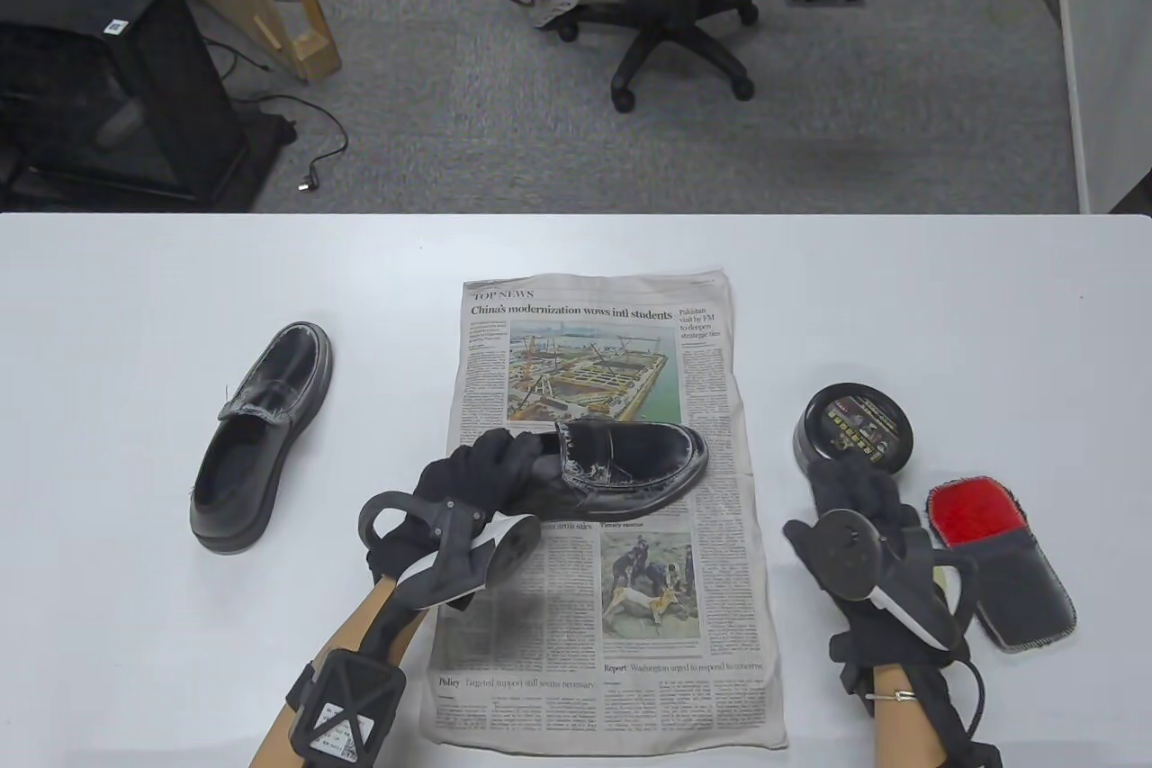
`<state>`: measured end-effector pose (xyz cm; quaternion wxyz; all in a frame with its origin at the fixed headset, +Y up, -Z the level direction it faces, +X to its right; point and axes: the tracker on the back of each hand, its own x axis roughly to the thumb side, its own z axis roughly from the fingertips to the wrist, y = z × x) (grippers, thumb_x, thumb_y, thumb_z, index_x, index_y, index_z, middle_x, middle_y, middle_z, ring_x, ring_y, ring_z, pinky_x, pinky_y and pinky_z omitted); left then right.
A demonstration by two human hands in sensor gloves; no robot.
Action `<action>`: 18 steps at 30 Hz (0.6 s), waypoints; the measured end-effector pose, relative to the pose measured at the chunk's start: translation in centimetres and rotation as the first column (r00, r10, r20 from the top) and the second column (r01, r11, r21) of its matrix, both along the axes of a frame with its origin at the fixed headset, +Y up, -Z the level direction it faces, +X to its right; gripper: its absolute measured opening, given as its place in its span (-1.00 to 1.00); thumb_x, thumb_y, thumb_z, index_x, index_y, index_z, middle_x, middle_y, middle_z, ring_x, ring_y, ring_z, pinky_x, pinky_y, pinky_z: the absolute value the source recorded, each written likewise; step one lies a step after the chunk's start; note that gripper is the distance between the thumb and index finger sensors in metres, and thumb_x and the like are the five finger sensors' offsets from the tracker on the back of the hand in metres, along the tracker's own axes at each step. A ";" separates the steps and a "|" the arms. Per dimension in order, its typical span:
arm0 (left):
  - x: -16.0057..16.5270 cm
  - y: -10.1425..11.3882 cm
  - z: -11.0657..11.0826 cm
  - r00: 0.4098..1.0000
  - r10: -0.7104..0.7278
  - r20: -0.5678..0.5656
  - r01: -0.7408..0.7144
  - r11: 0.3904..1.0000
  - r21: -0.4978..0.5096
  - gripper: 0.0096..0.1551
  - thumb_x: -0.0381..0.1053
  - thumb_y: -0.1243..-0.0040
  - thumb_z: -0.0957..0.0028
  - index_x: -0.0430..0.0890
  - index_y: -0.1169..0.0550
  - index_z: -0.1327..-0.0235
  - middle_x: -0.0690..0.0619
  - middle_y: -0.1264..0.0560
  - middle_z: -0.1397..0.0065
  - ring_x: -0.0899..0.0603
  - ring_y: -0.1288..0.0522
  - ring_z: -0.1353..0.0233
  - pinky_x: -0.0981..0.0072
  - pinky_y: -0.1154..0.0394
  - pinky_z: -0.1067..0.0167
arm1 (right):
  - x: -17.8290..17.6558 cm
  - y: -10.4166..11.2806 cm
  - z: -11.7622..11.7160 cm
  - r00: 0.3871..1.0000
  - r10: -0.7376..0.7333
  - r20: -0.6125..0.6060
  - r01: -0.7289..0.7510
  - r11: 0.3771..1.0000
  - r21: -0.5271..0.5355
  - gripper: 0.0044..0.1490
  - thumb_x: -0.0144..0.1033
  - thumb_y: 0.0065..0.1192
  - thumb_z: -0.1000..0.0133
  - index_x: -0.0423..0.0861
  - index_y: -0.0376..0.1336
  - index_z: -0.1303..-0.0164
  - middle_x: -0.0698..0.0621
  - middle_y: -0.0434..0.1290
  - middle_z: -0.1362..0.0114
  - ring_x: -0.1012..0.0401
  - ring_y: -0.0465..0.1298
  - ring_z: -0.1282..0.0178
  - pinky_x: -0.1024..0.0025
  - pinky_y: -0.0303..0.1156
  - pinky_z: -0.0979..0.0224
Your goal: Dip and apply leather care cream with polishing sponge on shoes
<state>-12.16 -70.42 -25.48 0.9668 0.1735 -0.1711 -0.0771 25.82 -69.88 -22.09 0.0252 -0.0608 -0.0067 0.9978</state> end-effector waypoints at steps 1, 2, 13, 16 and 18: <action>0.2 0.3 -0.1 1.000 0.015 0.002 -0.015 1.000 0.003 -0.12 0.34 -0.22 -0.01 0.11 -0.26 -0.60 -0.10 -0.30 -0.65 -0.12 -0.44 -0.43 0.09 -0.50 -0.33 | 2.0 -0.2 0.0 0.995 0.010 0.102 -0.011 1.000 0.014 -0.07 0.08 -0.15 -0.32 -0.16 -0.14 -0.81 -0.38 -0.03 -0.78 -0.39 0.03 -0.68 -0.34 0.09 -0.55; 0.5 0.4 -0.3 1.000 0.023 -0.001 -0.023 1.000 -0.008 -0.06 0.36 -0.21 -0.01 0.09 -0.22 -0.65 -0.14 -0.22 -0.72 -0.22 -0.33 -0.58 -0.08 -0.42 -0.45 | 3.7 -0.6 0.0 0.982 0.006 0.186 -0.007 1.000 0.007 -0.09 0.05 -0.15 -0.33 -0.16 -0.15 -0.81 -0.38 -0.04 -0.78 -0.40 0.03 -0.68 -0.35 0.08 -0.55; 1.8 -2.9 -4.4 0.994 -0.075 -0.074 0.038 0.915 -0.402 0.20 0.50 -0.09 0.03 -0.05 -0.10 -0.81 -0.26 -0.24 -0.79 -0.42 -0.25 -0.67 -0.43 -0.29 -0.46 | 13.6 -6.6 1.4 0.779 -0.302 0.549 0.422 0.901 -0.103 -0.14 -0.01 -0.14 -0.37 -0.13 -0.16 -0.81 -0.32 -0.14 -0.80 -0.37 -0.12 -0.71 -0.37 0.00 -0.54; 1.5 -3.1 -4.3 0.997 -0.048 -0.067 0.016 0.908 -0.418 0.18 0.49 -0.09 0.02 -0.03 -0.10 -0.80 -0.22 -0.28 -0.77 -0.39 -0.28 -0.65 -0.41 -0.28 -0.46 | 13.5 -6.8 1.0 0.793 -0.226 0.566 0.369 0.917 -0.151 -0.09 0.06 -0.12 -0.34 -0.11 -0.16 -0.82 -0.29 -0.16 -0.81 -0.35 -0.12 -0.72 -0.35 0.01 -0.56; 1.3 -3.2 -4.3 0.998 -0.018 -0.066 -0.011 0.912 -0.410 0.17 0.48 -0.10 0.03 -0.02 -0.11 -0.80 -0.21 -0.29 -0.76 -0.38 -0.28 -0.64 -0.40 -0.27 -0.47 | 13.4 -7.2 0.8 0.793 -0.186 0.580 0.354 0.916 -0.190 -0.07 0.08 -0.09 -0.32 -0.10 -0.17 -0.82 -0.28 -0.21 -0.81 -0.34 -0.16 -0.72 -0.34 -0.02 -0.56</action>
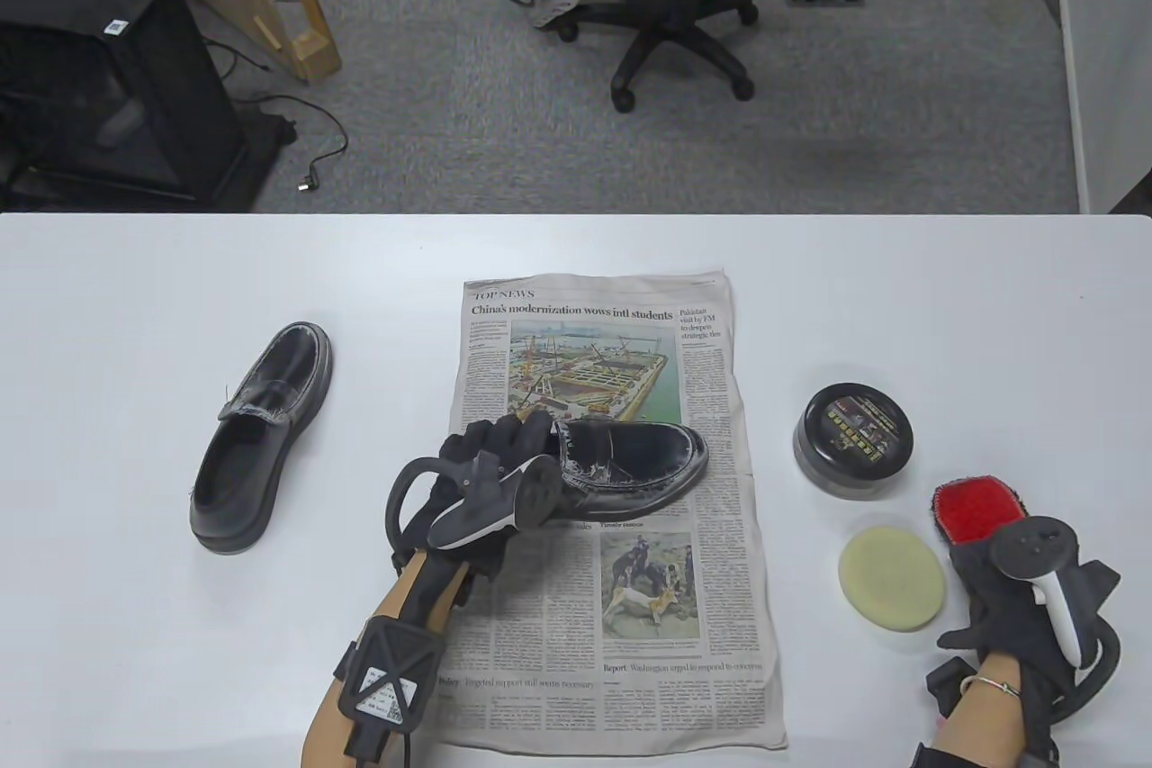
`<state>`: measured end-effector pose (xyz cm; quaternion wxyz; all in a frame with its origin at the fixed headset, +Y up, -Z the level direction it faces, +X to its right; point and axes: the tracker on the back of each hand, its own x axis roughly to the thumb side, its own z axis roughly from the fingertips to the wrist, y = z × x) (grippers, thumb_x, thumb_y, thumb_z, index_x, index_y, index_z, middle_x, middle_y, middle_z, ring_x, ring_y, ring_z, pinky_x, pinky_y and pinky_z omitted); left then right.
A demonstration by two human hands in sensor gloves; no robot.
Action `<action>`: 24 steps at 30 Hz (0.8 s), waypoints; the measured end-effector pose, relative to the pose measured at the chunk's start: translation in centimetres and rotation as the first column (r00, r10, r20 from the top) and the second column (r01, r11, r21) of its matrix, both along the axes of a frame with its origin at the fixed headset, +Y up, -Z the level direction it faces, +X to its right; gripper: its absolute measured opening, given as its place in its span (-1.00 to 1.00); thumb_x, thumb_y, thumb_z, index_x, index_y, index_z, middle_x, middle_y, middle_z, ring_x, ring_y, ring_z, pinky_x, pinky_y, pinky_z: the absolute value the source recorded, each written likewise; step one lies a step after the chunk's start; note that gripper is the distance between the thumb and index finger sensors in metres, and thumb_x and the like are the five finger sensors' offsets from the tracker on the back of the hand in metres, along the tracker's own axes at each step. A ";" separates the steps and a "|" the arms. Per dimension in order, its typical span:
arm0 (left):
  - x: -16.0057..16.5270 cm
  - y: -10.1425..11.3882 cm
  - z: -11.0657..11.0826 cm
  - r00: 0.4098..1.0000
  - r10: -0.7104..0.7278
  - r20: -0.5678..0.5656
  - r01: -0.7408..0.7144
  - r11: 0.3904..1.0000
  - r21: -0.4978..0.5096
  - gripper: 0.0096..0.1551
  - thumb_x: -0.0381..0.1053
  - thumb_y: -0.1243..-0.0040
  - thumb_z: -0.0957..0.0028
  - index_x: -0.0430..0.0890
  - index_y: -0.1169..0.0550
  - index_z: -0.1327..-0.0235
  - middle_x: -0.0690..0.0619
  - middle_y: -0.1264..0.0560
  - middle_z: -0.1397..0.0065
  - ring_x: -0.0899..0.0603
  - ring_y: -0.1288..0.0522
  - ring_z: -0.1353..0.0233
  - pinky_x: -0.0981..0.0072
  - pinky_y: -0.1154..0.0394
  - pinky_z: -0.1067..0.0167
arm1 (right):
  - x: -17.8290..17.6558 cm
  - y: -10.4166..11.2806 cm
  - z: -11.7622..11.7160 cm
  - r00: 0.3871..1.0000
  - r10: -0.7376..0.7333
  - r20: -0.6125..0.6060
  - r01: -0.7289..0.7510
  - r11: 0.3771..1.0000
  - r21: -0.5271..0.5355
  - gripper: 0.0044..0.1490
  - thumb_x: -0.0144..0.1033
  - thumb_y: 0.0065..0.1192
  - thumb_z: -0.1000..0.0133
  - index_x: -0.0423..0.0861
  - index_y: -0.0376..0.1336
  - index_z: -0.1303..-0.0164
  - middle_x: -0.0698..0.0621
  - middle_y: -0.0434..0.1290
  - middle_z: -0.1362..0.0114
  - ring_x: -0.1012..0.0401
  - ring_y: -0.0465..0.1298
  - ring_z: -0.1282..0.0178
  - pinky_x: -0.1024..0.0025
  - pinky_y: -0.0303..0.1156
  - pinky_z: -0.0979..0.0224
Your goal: Dip and apply leather care cream with polishing sponge on shoes
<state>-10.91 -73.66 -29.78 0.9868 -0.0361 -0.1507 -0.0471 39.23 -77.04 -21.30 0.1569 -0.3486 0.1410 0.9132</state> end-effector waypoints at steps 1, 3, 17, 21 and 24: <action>-0.1 0.0 0.0 1.000 0.004 0.001 -0.004 1.000 -0.001 0.17 0.48 -0.10 0.03 -0.02 -0.11 -0.80 -0.20 -0.29 -0.75 -0.37 -0.29 -0.64 -0.39 -0.27 -0.47 | 0.0 0.0 -0.1 1.000 0.011 0.002 -0.011 1.000 -0.009 -0.05 0.09 -0.07 -0.31 -0.09 -0.19 -0.82 -0.27 -0.22 -0.81 -0.33 -0.17 -0.72 -0.34 -0.02 -0.56; -0.1 0.0 -0.1 1.000 0.009 0.001 -0.009 1.000 -0.009 0.16 0.48 -0.11 0.03 -0.02 -0.11 -0.80 -0.20 -0.30 -0.75 -0.35 -0.30 -0.62 -0.36 -0.29 -0.46 | 0.1 0.0 -0.2 0.999 0.032 0.016 -0.032 0.999 -0.014 -0.04 0.09 -0.02 -0.29 -0.08 -0.18 -0.81 -0.26 -0.20 -0.81 -0.32 -0.15 -0.73 -0.32 0.01 -0.57; -0.3 0.2 -0.1 1.000 -0.005 0.000 0.005 1.000 0.015 0.13 0.45 -0.20 0.13 0.08 -0.17 -0.73 -0.07 -0.37 -0.68 -0.22 -0.37 -0.58 -0.19 -0.35 -0.48 | 0.1 2.1 0.8 0.976 0.157 0.151 -0.188 0.957 0.219 -0.39 -0.18 -0.10 -0.38 -0.18 0.15 -0.60 -0.24 0.29 -0.62 -0.24 0.34 -0.55 -0.09 0.37 -0.45; -0.4 0.1 -0.1 1.000 0.001 -0.005 -0.001 1.000 0.025 0.12 0.45 -0.21 0.15 0.10 -0.19 -0.71 -0.04 -0.39 -0.66 -0.19 -0.39 -0.56 -0.15 -0.36 -0.48 | -1.7 5.5 1.6 0.959 0.244 0.148 -0.284 0.863 0.417 -0.41 -0.18 -0.08 -0.36 -0.22 0.21 -0.51 -0.17 0.50 -0.39 -0.08 0.57 -0.29 0.11 0.52 -0.28; -0.4 0.1 -0.1 1.000 -0.002 0.001 0.002 0.999 0.033 0.12 0.46 -0.21 0.15 0.10 -0.20 -0.71 -0.04 -0.39 -0.66 -0.19 -0.39 -0.56 -0.14 -0.36 -0.48 | -5.0 8.7 2.1 0.925 0.362 0.112 -0.357 0.733 0.579 -0.39 -0.16 -0.06 -0.35 -0.25 0.24 -0.48 -0.11 0.56 -0.29 -0.01 0.64 -0.18 0.20 0.58 -0.20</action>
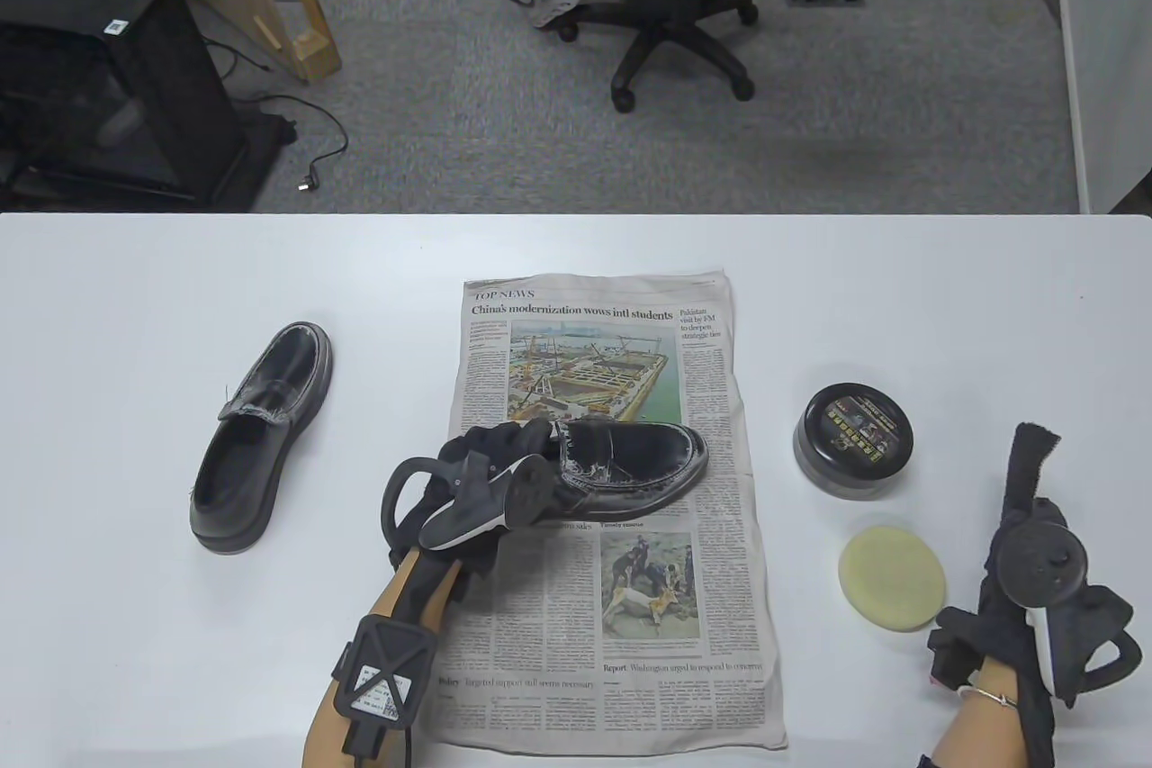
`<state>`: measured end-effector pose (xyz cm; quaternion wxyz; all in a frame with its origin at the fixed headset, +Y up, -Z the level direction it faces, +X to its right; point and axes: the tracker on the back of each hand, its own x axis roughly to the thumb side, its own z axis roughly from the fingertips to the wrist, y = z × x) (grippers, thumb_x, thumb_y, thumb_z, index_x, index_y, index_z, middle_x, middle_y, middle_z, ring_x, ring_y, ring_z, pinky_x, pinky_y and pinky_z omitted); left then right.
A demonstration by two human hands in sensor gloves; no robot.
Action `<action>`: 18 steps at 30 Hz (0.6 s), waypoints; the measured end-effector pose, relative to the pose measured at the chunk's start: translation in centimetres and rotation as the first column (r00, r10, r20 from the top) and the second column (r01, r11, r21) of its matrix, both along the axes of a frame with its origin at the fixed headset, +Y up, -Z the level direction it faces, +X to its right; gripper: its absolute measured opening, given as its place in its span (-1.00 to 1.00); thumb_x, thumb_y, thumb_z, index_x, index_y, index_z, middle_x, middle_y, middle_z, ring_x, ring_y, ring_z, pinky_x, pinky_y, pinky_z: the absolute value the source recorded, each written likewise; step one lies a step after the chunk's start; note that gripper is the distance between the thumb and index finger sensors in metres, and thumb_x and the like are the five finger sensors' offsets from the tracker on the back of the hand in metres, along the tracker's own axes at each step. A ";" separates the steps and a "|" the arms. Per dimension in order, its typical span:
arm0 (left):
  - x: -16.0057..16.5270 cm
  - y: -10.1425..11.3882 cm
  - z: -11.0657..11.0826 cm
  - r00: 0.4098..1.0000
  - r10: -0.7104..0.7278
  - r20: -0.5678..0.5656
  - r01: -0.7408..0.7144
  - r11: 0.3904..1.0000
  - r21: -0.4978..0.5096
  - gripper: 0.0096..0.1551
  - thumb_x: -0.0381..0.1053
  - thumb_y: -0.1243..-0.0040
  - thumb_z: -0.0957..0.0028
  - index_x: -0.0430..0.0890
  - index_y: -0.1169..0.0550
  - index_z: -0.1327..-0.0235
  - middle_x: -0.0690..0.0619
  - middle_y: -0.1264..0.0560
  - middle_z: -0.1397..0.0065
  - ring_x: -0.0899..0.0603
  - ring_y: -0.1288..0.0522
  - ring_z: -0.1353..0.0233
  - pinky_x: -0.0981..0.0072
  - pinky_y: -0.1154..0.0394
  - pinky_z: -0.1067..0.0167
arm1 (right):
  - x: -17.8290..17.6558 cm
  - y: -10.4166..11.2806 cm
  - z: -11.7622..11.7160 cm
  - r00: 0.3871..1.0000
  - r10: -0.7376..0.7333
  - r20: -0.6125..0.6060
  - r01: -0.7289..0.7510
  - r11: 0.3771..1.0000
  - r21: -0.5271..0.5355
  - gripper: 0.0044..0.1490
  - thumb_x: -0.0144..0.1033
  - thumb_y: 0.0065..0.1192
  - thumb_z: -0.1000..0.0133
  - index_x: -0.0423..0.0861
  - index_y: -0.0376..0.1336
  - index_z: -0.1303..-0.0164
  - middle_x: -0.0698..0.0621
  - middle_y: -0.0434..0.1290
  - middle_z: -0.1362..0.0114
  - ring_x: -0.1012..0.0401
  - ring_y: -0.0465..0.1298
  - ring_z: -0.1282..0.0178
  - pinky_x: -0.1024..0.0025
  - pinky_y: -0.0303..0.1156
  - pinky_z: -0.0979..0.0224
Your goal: Dip and apply leather care cream with polishing sponge on shoes
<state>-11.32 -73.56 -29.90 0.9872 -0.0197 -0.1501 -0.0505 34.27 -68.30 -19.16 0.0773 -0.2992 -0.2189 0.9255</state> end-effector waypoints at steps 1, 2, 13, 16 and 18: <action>0.0 0.0 0.0 1.000 -0.001 0.002 0.001 1.000 0.006 0.12 0.46 -0.20 0.15 0.10 -0.20 -0.71 -0.03 -0.40 -0.65 -0.18 -0.39 -0.55 -0.13 -0.36 -0.48 | -1.5 0.9 0.1 0.997 0.041 -0.064 -0.038 0.998 0.047 -0.39 -0.15 -0.06 -0.34 -0.24 0.24 -0.47 -0.09 0.57 -0.28 0.01 0.65 -0.17 0.22 0.58 -0.20; 0.0 0.0 0.0 1.000 0.001 0.002 -0.001 1.000 0.006 0.11 0.46 -0.20 0.15 0.10 -0.20 -0.71 -0.03 -0.40 -0.65 -0.18 -0.39 -0.55 -0.12 -0.37 -0.48 | -3.1 1.6 0.1 0.988 0.068 -0.137 -0.056 0.995 0.084 -0.39 -0.13 -0.06 -0.34 -0.23 0.24 -0.47 -0.07 0.57 -0.27 0.02 0.65 -0.17 0.24 0.59 -0.20; 0.0 -0.1 0.0 1.000 0.010 0.007 -0.010 1.000 0.010 0.08 0.46 -0.21 0.17 0.15 -0.22 -0.67 -0.01 -0.40 -0.64 -0.17 -0.40 -0.55 -0.10 -0.37 -0.49 | -20.9 -0.6 -6.9 0.740 0.205 -0.641 -0.267 0.964 -0.001 -0.39 -0.08 -0.06 -0.33 -0.05 0.17 -0.56 -0.03 0.45 -0.48 0.01 0.55 -0.41 0.20 0.54 -0.38; -0.1 -0.2 -0.1 1.000 0.014 0.015 -0.014 1.000 0.013 0.07 0.46 -0.22 0.18 0.18 -0.22 -0.66 0.01 -0.40 -0.64 -0.15 -0.40 -0.55 -0.08 -0.37 -0.49 | -23.5 -2.6 -9.5 0.667 -0.009 -0.745 -0.166 0.973 -0.160 -0.40 -0.05 -0.04 -0.31 0.01 0.18 -0.55 -0.04 0.38 -0.57 -0.05 0.44 -0.54 0.08 0.46 -0.48; -0.1 -0.2 -0.1 1.000 0.014 0.018 -0.014 1.000 0.015 0.06 0.46 -0.22 0.19 0.19 -0.22 -0.65 0.01 -0.41 -0.64 -0.15 -0.40 -0.55 -0.08 -0.38 -0.49 | -24.7 -3.6 -10.3 0.578 -0.208 -0.789 -0.065 0.952 -0.298 -0.40 -0.02 -0.05 -0.32 0.07 0.17 -0.56 -0.05 0.26 -0.69 -0.15 0.25 -0.67 -0.18 0.27 -0.56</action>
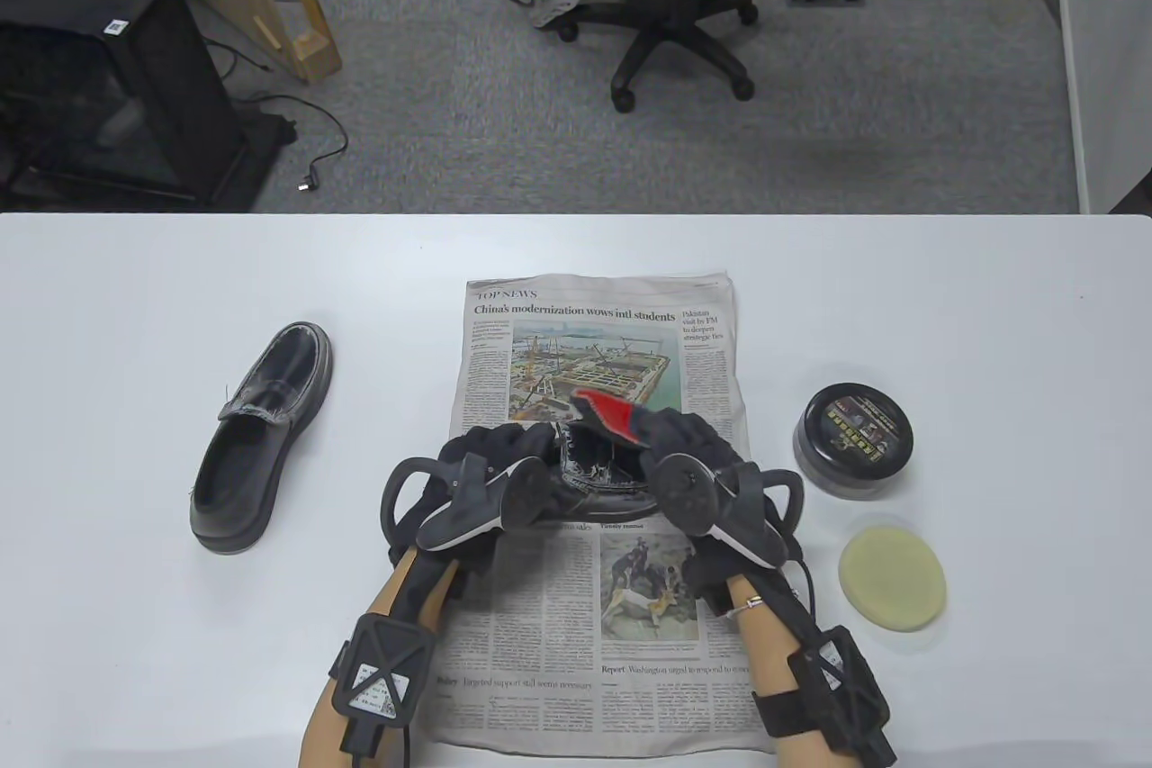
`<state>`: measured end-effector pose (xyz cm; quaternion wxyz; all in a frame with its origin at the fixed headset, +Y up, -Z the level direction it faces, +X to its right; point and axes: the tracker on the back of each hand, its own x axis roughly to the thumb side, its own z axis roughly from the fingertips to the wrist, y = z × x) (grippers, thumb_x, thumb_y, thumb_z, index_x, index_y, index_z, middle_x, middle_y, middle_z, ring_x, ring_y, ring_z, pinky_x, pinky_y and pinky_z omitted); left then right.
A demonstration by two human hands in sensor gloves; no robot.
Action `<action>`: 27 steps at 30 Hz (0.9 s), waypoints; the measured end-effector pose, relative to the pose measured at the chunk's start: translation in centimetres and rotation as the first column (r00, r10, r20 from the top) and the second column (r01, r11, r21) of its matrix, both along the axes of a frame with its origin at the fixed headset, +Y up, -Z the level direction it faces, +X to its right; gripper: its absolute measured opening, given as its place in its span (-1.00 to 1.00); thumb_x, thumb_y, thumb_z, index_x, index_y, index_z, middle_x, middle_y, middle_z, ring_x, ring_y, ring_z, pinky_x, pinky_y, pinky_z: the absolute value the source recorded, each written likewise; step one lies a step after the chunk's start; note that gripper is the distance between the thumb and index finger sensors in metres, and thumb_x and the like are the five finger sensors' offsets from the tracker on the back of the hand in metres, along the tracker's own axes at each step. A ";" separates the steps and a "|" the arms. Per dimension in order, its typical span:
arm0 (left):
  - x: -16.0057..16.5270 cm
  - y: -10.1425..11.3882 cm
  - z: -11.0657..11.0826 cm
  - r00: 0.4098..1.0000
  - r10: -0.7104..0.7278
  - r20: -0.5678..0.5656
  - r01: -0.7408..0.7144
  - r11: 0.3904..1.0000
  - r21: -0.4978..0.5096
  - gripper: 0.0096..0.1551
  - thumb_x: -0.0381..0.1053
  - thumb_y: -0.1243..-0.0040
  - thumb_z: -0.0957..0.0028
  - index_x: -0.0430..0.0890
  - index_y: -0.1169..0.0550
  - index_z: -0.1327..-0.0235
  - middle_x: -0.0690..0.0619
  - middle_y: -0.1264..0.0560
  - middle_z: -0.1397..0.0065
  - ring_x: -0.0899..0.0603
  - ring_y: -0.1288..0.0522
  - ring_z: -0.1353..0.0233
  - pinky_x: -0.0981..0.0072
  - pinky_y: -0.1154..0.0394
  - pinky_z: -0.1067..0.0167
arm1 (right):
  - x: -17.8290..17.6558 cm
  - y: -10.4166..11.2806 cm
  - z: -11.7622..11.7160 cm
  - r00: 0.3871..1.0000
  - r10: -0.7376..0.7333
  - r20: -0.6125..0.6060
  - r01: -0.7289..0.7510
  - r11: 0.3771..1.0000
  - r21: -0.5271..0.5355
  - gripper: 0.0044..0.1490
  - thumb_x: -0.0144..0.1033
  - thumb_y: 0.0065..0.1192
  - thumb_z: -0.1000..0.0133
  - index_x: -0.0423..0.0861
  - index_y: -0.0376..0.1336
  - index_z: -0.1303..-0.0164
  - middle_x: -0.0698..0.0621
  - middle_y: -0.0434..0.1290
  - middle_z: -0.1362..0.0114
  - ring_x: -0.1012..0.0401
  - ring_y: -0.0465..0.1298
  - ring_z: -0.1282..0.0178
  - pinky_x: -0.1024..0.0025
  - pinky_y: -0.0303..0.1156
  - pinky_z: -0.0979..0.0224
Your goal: Dip and apply leather care cream with polishing sponge on shoes
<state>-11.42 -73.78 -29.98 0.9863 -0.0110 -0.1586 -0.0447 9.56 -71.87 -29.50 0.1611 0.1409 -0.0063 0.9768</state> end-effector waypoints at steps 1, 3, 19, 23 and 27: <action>0.0 0.0 0.0 1.000 0.002 0.002 -0.002 1.000 0.000 0.06 0.45 -0.22 0.19 0.19 -0.23 -0.65 0.02 -0.41 -0.64 -0.15 -0.40 -0.55 -0.08 -0.38 -0.49 | -0.8 -0.6 -0.4 0.995 -0.089 -0.033 0.087 0.994 -0.074 -0.40 -0.01 -0.05 -0.32 0.07 0.16 -0.58 -0.08 0.21 -0.72 -0.18 0.20 -0.69 -0.21 0.23 -0.57; 0.0 -0.1 0.0 1.000 0.006 0.004 -0.006 1.000 -0.003 0.06 0.45 -0.23 0.19 0.19 -0.23 -0.65 0.02 -0.40 -0.65 -0.14 -0.40 -0.56 -0.08 -0.37 -0.51 | -1.9 -1.0 -0.9 0.988 -0.154 -0.018 0.152 0.984 -0.098 -0.38 -0.07 -0.11 -0.36 0.00 0.10 -0.63 -0.14 0.13 -0.76 -0.23 0.11 -0.72 -0.27 0.09 -0.60; 0.2 -0.2 -0.5 0.996 -0.040 -0.075 0.038 0.999 -0.019 0.10 0.50 -0.18 0.29 0.12 -0.33 -0.61 0.04 -0.50 -0.57 -0.10 -0.48 -0.45 0.02 -0.47 -0.36 | 3.0 -3.5 1.2 0.962 0.270 0.045 -0.265 0.960 -0.094 -0.27 -0.08 -0.30 -0.38 -0.05 -0.21 -0.73 -0.17 -0.16 -0.76 -0.21 -0.05 -0.73 -0.09 0.03 -0.61; 0.2 -0.3 -0.6 0.998 -0.026 -0.060 0.024 0.999 -0.027 0.06 0.48 -0.19 0.29 0.16 -0.34 -0.59 0.08 -0.48 -0.59 -0.10 -0.46 -0.49 -0.02 -0.45 -0.41 | 1.5 -3.6 4.3 0.956 0.281 -0.084 -0.286 0.957 -0.043 -0.29 -0.06 -0.28 -0.37 -0.04 -0.17 -0.72 -0.13 -0.12 -0.75 -0.17 -0.07 -0.74 -0.10 0.06 -0.63; 0.3 -0.5 -0.5 0.998 -0.042 -0.043 0.042 0.999 -0.006 0.05 0.46 -0.17 0.32 0.20 -0.31 -0.58 0.15 -0.45 -0.61 -0.06 -0.45 -0.53 -0.01 -0.44 -0.46 | -1.7 -3.0 4.4 0.980 0.118 -0.160 -0.127 0.991 -0.044 -0.29 -0.06 -0.33 -0.38 -0.02 -0.18 -0.74 -0.14 -0.10 -0.76 -0.18 -0.04 -0.74 -0.19 0.08 -0.62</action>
